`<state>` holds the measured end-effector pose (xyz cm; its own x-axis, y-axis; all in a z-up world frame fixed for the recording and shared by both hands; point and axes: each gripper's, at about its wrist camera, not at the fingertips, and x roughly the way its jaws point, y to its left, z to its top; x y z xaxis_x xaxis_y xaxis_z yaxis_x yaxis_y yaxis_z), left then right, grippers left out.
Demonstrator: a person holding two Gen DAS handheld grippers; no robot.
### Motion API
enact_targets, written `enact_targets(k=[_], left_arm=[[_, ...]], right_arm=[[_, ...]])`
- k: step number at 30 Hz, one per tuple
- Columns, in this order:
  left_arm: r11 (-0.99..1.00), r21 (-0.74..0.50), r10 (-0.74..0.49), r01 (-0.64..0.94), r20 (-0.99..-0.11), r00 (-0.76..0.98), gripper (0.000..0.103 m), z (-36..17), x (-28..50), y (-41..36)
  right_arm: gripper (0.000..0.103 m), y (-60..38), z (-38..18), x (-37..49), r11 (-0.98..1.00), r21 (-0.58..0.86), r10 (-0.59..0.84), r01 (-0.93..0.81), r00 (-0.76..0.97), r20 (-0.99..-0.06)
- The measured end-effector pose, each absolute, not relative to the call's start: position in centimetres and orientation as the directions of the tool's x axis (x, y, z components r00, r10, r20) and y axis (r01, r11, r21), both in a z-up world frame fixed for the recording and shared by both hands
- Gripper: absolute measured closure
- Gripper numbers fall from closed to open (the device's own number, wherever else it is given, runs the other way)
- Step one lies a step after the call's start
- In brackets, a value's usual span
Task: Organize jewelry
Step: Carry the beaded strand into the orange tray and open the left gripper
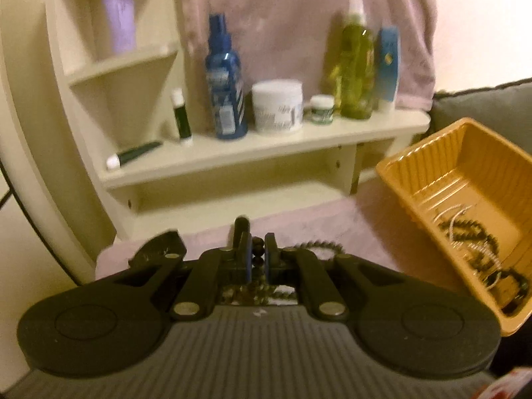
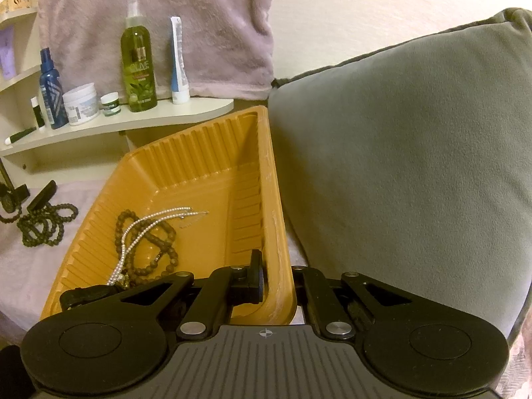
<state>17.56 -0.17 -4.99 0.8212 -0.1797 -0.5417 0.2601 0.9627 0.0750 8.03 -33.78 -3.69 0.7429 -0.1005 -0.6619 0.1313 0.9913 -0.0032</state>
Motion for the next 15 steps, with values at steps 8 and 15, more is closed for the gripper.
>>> enact_targets(k=[8,15], left_arm=[[0.941,0.067,-0.255,0.331,-0.502,0.826,0.097,-2.5,16.8,-2.6],[0.893,0.035,-0.376,0.449,-0.488,0.787,0.097,-1.9,16.1,-7.0]], right_arm=[[0.099,-33.7,-3.6,7.7,0.991,0.0,-0.1,0.133,0.746,-0.658],[0.099,-33.8,-3.5,7.7,0.991,0.005,-0.096,0.132,0.748,-0.656]])
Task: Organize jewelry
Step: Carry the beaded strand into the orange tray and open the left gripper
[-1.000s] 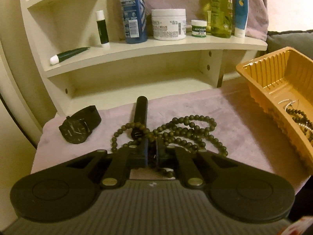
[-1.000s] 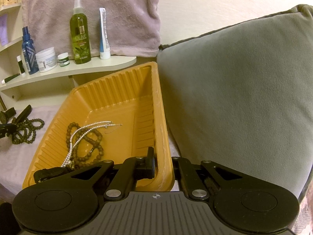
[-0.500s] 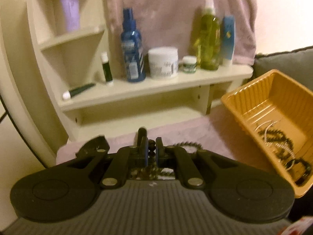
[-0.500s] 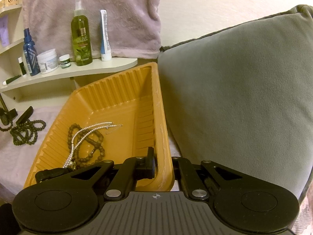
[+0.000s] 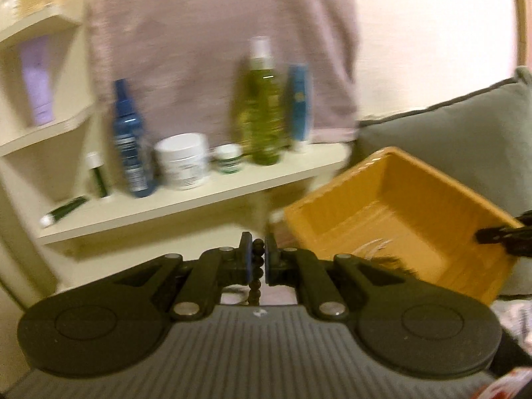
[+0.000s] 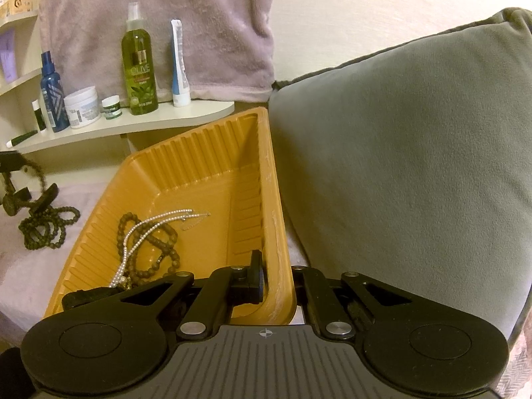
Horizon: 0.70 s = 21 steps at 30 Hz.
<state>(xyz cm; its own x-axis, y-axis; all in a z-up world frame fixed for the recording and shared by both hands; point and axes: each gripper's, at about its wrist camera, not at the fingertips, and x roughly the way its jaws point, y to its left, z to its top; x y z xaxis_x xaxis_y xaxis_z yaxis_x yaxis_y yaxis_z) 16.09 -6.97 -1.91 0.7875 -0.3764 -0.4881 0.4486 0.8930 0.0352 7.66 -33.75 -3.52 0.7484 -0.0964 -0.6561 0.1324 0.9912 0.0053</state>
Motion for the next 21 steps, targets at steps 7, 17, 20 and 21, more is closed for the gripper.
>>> enact_targets(k=[7,17,20,21], left_arm=[[0.828,-0.016,-0.497,0.561,-0.486,0.719,0.097,-2.1,15.4,-11.8],[0.76,-0.026,-0.564,0.649,-0.524,0.639,0.097,-2.8,14.8,-16.4],[0.746,-0.025,-0.571,0.665,-0.537,0.621,0.089,-3.2,14.6,-17.0],[0.749,-0.019,-0.567,0.662,-0.535,0.626,0.087,-3.3,14.5,-16.9]], right_arm=[[0.099,-33.9,-3.4,7.5,0.992,0.01,-0.091,0.129,0.751,-0.654],[0.099,-33.9,-3.4,7.4,0.991,0.017,-0.089,0.132,0.751,-0.655],[0.099,-33.9,-3.4,7.5,0.991,0.018,-0.089,0.133,0.75,-0.656],[0.099,-33.9,-3.4,7.5,0.991,0.019,-0.088,0.133,0.749,-0.656]])
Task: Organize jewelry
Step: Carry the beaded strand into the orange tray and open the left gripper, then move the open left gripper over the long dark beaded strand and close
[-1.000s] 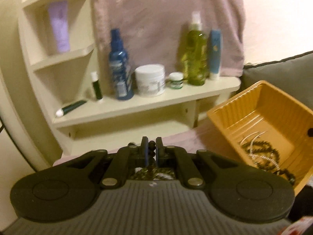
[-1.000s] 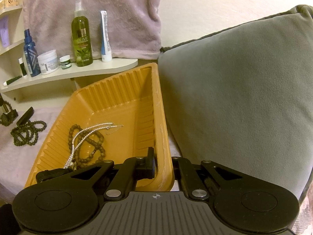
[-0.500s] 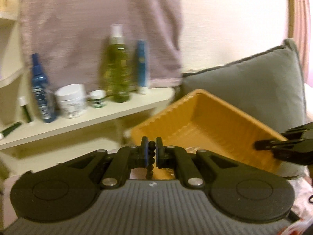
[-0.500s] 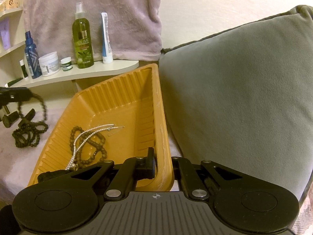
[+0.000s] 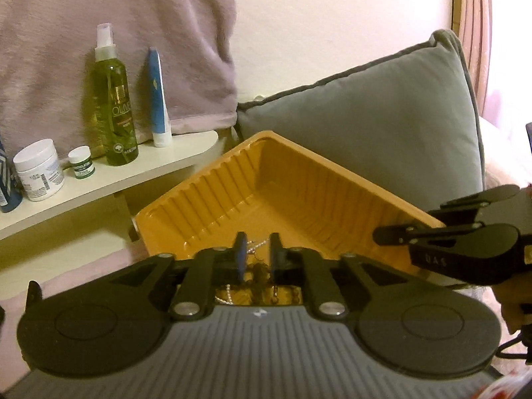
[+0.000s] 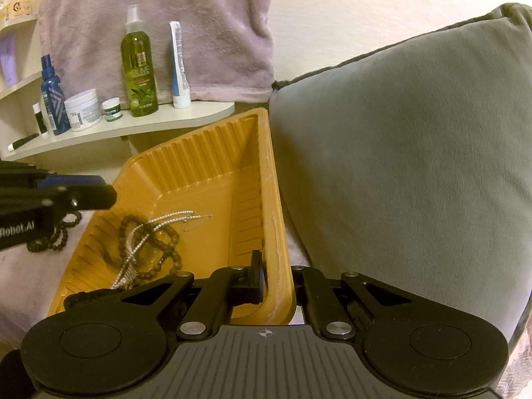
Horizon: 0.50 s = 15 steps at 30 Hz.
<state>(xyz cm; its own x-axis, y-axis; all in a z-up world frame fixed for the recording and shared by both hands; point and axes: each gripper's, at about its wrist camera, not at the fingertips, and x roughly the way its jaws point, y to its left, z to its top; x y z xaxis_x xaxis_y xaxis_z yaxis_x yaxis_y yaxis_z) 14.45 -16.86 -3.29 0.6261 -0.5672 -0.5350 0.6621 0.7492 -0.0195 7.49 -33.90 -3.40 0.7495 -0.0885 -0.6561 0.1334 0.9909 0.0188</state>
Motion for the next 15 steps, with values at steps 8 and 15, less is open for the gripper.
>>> enact_targets(k=[8,15], left_arm=[[0.846,-0.05,-0.472,0.531,-0.534,0.701,0.087,-3.3,14.8,-11.9],[0.924,-0.038,-0.339,0.381,-0.544,0.768,0.087,-3.6,14.7,-6.1]], right_arm=[[0.099,-33.9,-3.5,7.5,0.991,0.02,-0.089,0.135,0.749,-0.657],[0.099,-34.0,-3.5,7.6,0.991,0.021,-0.088,0.135,0.749,-0.657]])
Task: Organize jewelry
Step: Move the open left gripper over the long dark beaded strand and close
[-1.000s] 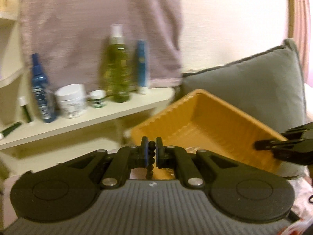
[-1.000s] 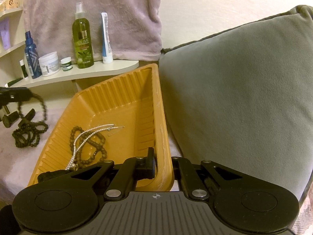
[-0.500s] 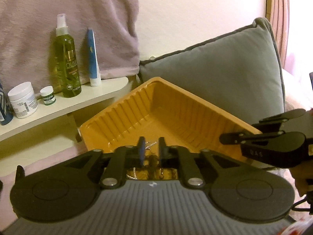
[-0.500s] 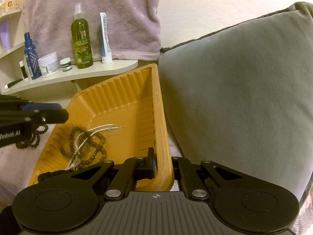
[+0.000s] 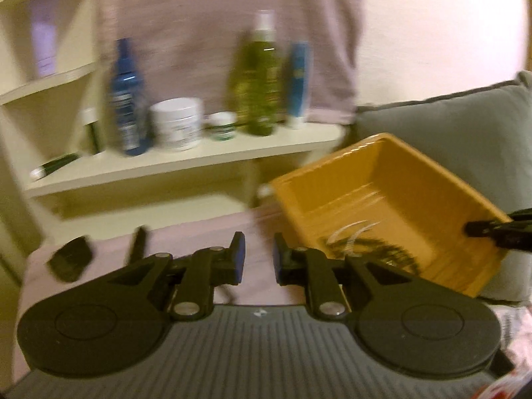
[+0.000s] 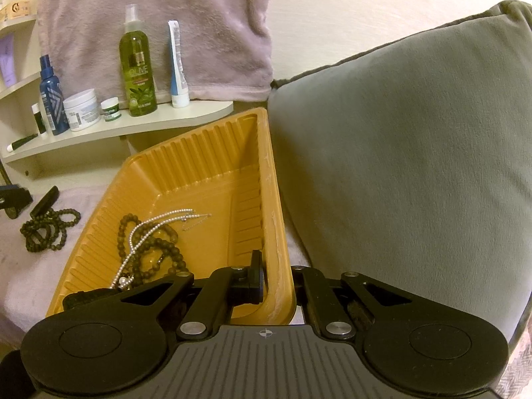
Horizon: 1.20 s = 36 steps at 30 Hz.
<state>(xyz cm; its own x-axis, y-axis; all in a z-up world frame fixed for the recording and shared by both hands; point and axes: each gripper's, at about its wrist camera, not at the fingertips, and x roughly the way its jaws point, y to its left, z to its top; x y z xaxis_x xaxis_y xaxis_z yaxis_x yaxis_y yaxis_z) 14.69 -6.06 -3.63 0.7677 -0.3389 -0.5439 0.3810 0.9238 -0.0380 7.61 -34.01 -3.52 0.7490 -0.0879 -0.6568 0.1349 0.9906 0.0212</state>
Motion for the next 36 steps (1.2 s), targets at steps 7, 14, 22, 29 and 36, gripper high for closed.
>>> enact_targets(k=[7,14,22,29,36], left_arm=[[0.968,-0.004,-0.206,0.249,-0.579,0.789,0.087,-5.4,14.1,-1.4],[0.982,0.024,-0.135,0.186,-0.603,0.786,0.087,-7.2,14.0,1.1],[0.988,0.004,-0.117,0.152,-0.619,0.777,0.084,-8.7,16.0,1.6],[0.993,-0.068,-0.118,0.096,-0.633,0.766,0.082,-9.7,18.6,2.1],[0.992,-0.111,-0.122,0.064,-0.664,0.738,0.082,-11.4,20.4,2.0]], right_arm=[[0.099,-34.0,-3.6,7.6,0.991,0.019,-0.09,0.135,0.749,-0.657],[0.099,-33.9,-3.6,7.7,0.991,0.007,-0.096,0.134,0.745,-0.66],[0.099,-33.8,-3.7,7.8,0.991,-0.009,-0.105,0.132,0.74,-0.664],[0.098,-33.8,-3.8,8.1,0.991,-0.017,-0.111,0.134,0.734,-0.67],[0.098,-33.9,-4.0,8.2,0.99,-0.02,-0.115,0.138,0.728,-0.676]])
